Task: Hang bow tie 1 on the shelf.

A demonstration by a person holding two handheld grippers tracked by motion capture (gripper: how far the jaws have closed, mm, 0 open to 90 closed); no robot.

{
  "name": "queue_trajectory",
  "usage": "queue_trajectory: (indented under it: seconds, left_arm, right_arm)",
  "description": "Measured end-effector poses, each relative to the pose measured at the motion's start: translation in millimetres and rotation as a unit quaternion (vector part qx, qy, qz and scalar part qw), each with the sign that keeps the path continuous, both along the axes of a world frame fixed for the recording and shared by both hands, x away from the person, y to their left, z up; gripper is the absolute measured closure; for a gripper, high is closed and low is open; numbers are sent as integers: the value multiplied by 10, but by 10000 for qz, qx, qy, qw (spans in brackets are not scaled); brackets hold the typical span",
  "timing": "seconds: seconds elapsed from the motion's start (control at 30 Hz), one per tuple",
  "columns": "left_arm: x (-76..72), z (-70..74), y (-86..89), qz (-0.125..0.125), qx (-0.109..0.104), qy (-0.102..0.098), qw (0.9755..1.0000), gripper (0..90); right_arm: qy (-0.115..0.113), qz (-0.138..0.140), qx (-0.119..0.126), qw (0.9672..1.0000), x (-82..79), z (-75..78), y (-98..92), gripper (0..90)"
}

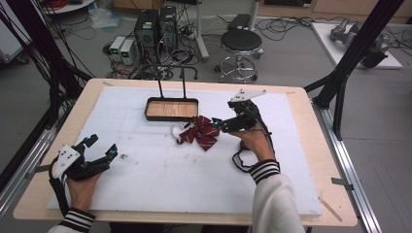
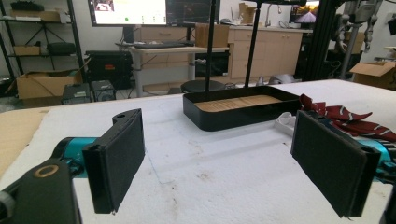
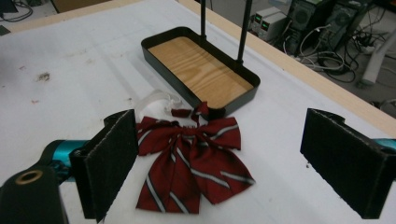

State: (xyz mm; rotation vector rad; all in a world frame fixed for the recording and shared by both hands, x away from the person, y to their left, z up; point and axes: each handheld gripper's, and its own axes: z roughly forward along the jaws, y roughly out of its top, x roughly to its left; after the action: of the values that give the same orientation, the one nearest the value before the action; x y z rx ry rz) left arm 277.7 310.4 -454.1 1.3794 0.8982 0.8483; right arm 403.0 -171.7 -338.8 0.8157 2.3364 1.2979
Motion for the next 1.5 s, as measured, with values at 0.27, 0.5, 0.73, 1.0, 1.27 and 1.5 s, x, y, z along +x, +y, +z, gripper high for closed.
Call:
queue_trajectory:
  seconds: [0.27,0.5,0.73,1.0,1.27,1.5]
  left_arm:
    - [0,0,6,-7,2,-3,10000,178]
    - [-1,-1,3,-8,1,-10,10000,178]
    - [0,1,9,-7,-5,12,10000,178]
    - [1,1,12,1,-14,18,10000,178]
    - [3,0,12,7,-35,15,10000,178]
    - [1,0,13,3,-40,16,10000,178]
  right_arm:
    - [174,112,-303,9993,144,-60,241,105]
    - [279,155,-479,9983,243,-115,399,105]
    - [374,280,-762,9960,334,-172,557,105]
    - [445,372,-1018,9931,445,-221,720,106]
    - [653,402,-1284,9887,517,-392,839,106]
    - [787,413,-1516,9844,572,-502,884,111]
